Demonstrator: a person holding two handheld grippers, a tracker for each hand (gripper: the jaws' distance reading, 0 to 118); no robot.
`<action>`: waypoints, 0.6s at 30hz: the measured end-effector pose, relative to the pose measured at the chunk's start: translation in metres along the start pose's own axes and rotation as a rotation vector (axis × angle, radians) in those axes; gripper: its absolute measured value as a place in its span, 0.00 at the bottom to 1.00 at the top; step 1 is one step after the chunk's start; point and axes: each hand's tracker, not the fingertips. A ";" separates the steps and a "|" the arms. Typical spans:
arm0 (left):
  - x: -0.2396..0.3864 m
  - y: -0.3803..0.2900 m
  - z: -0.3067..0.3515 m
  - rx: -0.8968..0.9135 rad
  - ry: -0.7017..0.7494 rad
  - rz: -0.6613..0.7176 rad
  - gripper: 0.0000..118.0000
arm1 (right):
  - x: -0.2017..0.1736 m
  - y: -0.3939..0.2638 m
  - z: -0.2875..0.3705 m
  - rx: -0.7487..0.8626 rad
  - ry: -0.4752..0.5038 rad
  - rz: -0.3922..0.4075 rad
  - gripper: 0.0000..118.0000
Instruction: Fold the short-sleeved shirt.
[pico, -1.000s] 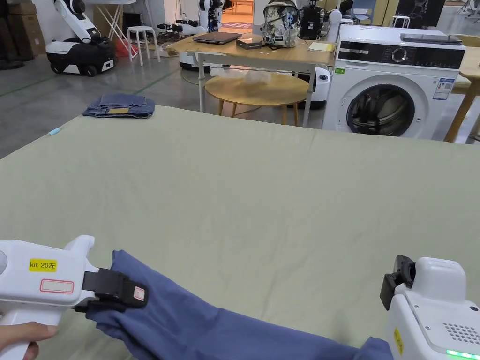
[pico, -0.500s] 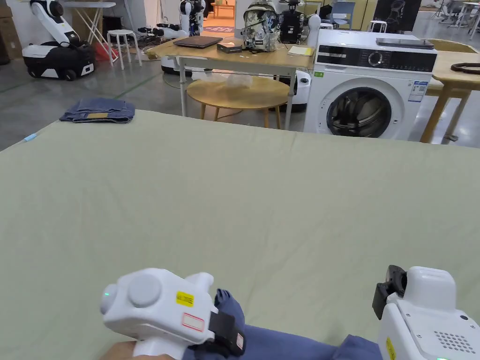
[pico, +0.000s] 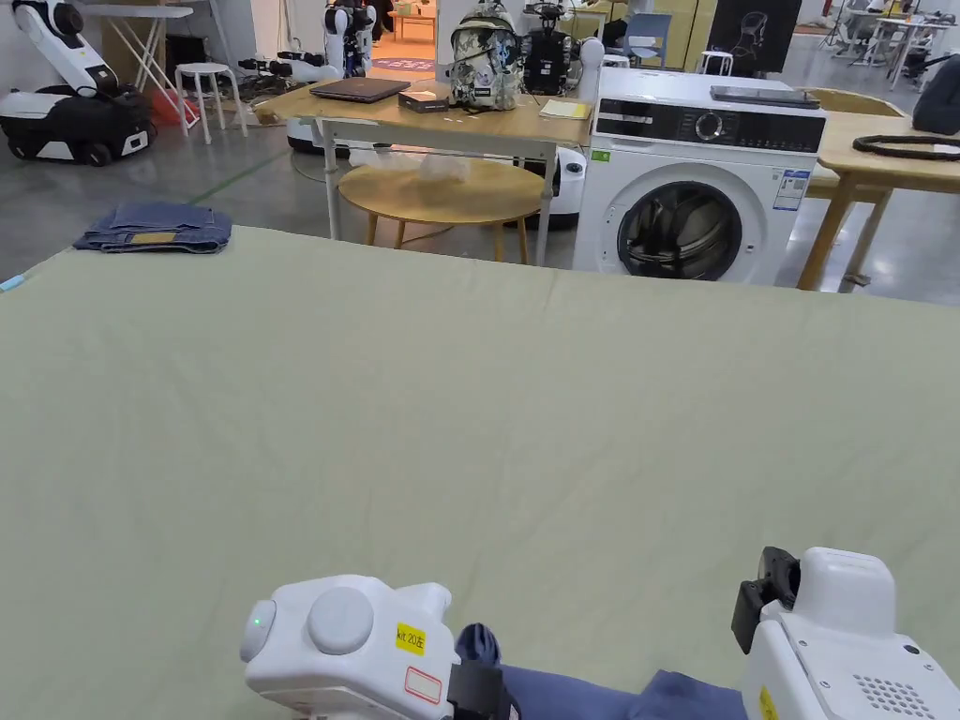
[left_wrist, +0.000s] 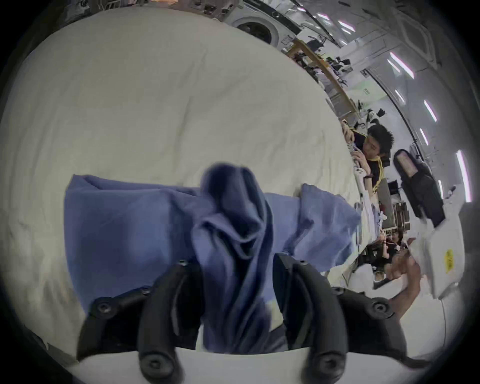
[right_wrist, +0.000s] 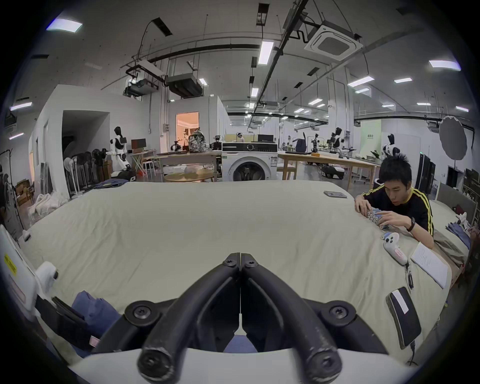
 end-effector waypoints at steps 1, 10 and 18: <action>0.000 0.000 0.008 0.013 -0.030 -0.005 0.41 | 0.000 0.000 0.000 0.001 0.000 -0.001 0.00; -0.022 0.003 0.053 0.152 -0.158 0.014 0.12 | 0.000 -0.001 0.001 -0.004 0.004 -0.014 0.00; -0.035 -0.010 -0.003 0.059 -0.198 0.071 0.05 | -0.001 -0.004 0.001 -0.013 0.008 -0.013 0.00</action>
